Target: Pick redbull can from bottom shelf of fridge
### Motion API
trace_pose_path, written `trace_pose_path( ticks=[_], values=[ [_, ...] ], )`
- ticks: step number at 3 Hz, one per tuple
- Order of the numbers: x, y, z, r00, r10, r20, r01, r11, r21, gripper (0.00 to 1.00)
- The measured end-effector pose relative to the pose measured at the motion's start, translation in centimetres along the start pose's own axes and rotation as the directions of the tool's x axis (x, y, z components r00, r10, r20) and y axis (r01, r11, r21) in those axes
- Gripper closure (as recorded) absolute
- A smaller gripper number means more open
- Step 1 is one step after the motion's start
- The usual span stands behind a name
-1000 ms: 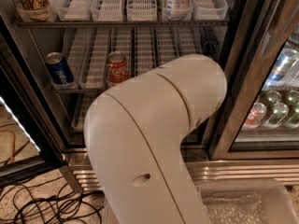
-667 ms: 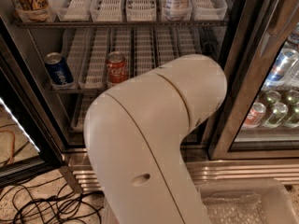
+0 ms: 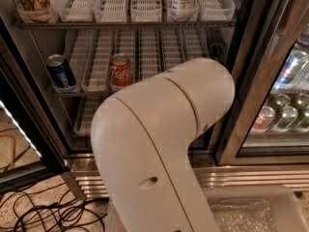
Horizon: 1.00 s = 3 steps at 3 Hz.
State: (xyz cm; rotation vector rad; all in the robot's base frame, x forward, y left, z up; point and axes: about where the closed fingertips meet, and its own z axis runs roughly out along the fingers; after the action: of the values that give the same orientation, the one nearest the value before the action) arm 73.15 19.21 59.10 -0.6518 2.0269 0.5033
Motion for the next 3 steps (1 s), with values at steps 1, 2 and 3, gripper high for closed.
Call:
trace_pose_path(
  ticks=[1,2,3],
  values=[
    [0.0,0.0,0.0,1.0,0.0,0.0,0.0,1.0,0.0,0.81],
    [0.0,0.0,0.0,1.0,0.0,0.0,0.0,1.0,0.0,0.59],
    [0.0,0.01,0.0,1.0,0.0,0.0,0.0,1.0,0.0,0.35]
  ],
)
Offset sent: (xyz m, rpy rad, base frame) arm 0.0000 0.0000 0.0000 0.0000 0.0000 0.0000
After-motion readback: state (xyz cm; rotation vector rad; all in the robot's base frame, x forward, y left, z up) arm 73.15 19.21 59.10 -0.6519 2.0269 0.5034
